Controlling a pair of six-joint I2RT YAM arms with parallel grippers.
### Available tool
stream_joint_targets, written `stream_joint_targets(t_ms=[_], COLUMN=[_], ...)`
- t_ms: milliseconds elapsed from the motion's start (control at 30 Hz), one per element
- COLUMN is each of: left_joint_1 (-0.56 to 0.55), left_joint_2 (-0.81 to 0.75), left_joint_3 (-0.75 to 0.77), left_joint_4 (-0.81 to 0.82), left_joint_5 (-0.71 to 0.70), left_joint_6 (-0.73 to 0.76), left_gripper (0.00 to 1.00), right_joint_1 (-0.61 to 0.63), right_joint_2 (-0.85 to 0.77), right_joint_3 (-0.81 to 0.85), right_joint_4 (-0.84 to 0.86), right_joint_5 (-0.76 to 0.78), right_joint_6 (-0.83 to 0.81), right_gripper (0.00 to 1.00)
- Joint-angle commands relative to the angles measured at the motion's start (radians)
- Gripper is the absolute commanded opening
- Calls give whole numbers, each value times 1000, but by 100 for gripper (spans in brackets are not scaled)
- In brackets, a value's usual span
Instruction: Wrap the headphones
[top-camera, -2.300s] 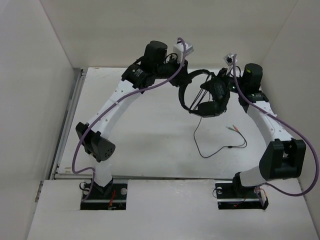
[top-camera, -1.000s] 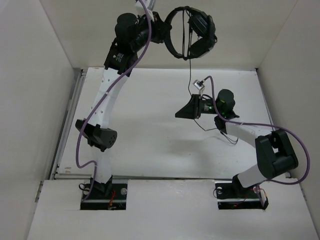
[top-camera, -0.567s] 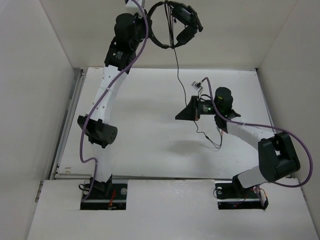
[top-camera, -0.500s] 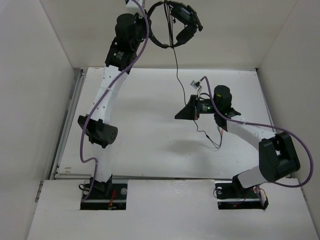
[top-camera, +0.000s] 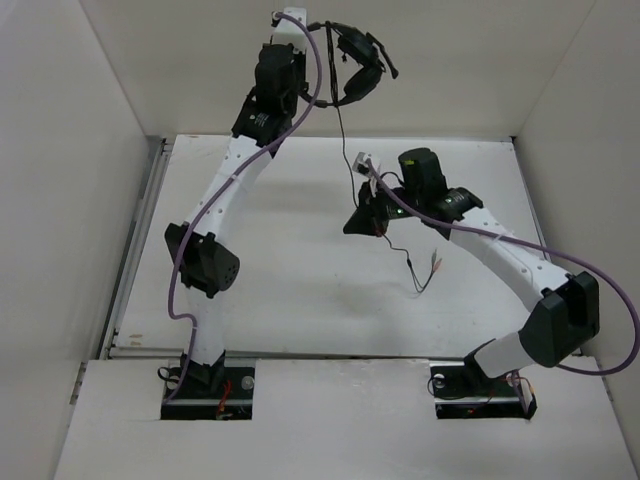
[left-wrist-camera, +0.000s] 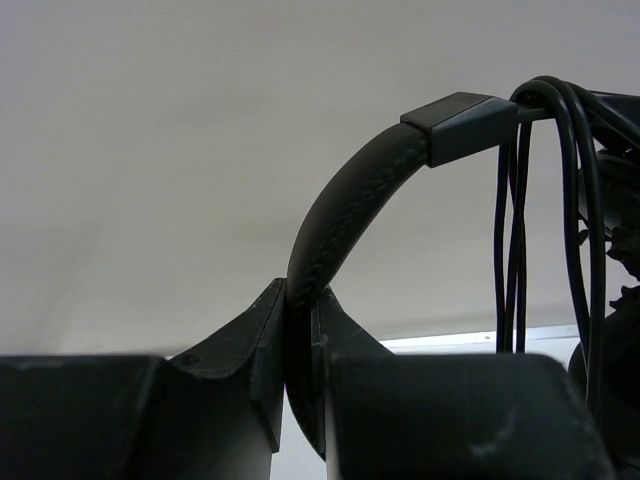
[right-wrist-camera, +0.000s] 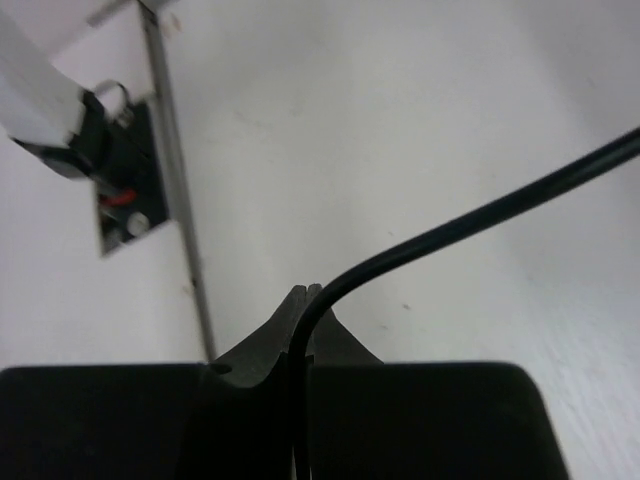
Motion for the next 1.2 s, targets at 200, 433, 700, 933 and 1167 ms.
stream_joint_targets(t_ms=[200, 433, 700, 933, 1167], left_joint_1=[-45, -94, -173, -217, -230], left_joint_2=[-32, -89, -164, -242, -319], left_joint_3=[-155, -336, -471, -520, -543], left_joint_4=[130, 10, -123, -146, -159], left_joint_5=[-91, -44, 94, 255, 421], left_joint_6=[115, 128, 115, 50, 12], left_gripper=[2, 2, 1, 0, 0], right_joint_1=[82, 18, -27, -82, -185], right_joint_2=[1, 6, 3, -6, -28], right_joint_3=[229, 349, 306, 182, 120], right_joint_4=[-447, -342, -57, 163, 238], right_joint_5=[511, 871, 1099, 1111, 1019], right_joint_6=[-528, -721, -899, -970, -863], right_gripper=[0, 0, 0, 0, 0])
